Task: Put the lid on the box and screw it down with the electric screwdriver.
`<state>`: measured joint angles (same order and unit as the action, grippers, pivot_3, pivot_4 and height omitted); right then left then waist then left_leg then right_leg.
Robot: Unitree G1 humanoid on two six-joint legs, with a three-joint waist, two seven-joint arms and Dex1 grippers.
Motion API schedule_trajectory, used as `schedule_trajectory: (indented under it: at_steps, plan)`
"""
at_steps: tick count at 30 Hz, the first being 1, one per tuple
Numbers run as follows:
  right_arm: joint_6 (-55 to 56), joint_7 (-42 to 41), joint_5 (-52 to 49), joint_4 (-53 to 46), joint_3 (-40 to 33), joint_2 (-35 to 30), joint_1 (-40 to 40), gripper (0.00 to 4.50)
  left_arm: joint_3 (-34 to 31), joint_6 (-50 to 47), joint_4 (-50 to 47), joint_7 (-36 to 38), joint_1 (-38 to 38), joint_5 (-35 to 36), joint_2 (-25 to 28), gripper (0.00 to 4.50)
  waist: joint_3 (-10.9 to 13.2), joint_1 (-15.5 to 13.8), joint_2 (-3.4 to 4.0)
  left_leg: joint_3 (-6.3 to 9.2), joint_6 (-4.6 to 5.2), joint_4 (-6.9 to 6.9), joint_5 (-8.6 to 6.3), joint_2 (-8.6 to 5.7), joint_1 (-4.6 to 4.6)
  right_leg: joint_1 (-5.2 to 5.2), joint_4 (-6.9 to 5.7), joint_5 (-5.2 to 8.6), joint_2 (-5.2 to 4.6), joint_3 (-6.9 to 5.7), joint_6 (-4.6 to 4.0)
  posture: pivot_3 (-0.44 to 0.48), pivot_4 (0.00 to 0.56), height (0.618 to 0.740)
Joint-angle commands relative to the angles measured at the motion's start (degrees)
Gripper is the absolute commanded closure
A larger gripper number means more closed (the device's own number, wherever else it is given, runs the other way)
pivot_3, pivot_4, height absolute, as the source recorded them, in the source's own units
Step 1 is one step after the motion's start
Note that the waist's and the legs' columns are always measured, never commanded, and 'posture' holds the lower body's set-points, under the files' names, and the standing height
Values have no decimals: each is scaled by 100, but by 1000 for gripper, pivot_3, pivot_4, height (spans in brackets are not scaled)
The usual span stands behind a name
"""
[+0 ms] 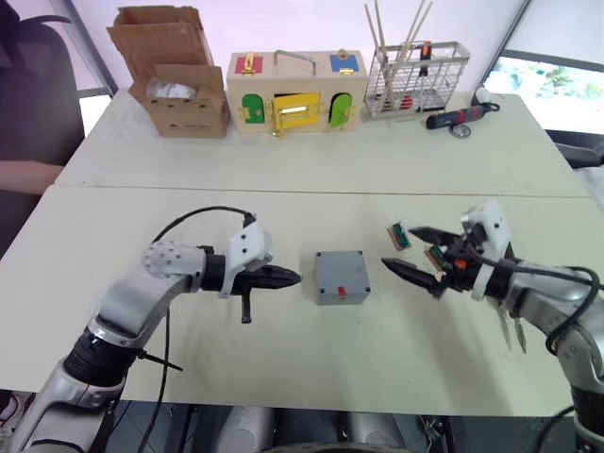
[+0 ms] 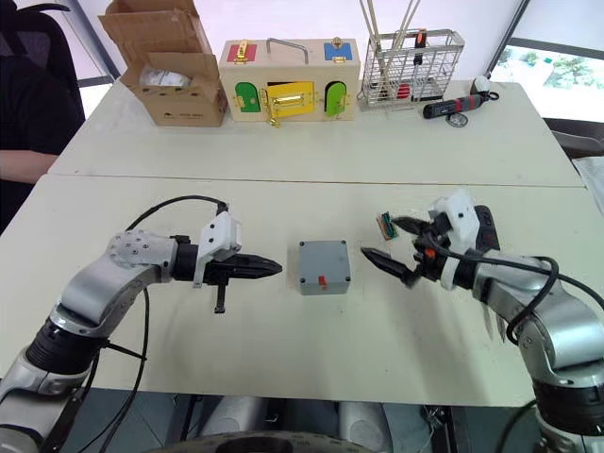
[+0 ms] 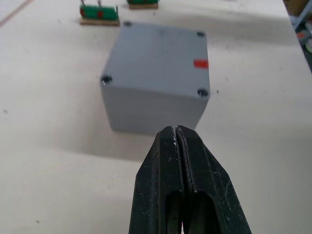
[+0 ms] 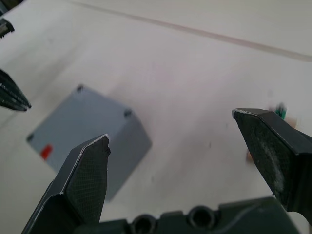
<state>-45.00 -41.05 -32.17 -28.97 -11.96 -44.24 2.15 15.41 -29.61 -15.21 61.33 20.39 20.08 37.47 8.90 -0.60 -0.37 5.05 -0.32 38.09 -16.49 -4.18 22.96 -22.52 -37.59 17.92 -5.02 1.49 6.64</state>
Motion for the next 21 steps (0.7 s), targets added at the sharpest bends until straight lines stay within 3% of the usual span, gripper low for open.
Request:
schedule_trajectory:
  at_steps: [1, 12, 18, 21]
  plan:
    - [338, -26, 309, -155, 199, -123, -101, 22, 110, 238, 156, -51, 37, -158, -159, 4500, 0, -5, 0, -1, 0, 1, 0, 0, 0, 0, -3, 0, 0, 0, 0, 0, 150, 740]
    - [626, 168, 834, -193, 1031, 133, -139, 22, 334, 669, 823, -368, 234, -716, -748, 4500, 0, -11, 0, -2, -25, 3, 14, -1, -1, 0, -5, 0, 1, -2, 0, 0, 150, 740]
    - [576, 99, 832, -196, 697, -78, -250, 22, 126, 729, 941, -654, 305, -663, -1062, 4500, 0, -29, 0, -1, -26, 4, 15, -1, -1, 1, -5, 0, 0, -2, 0, 0, 150, 740]
    - [220, -24, 579, -210, 22, -455, -221, 22, 54, 741, 811, -497, 292, -610, -913, 4500, 0, -15, 0, -3, -26, 6, 15, -3, 0, 1, -5, 0, 0, -2, 1, 0, 150, 740]
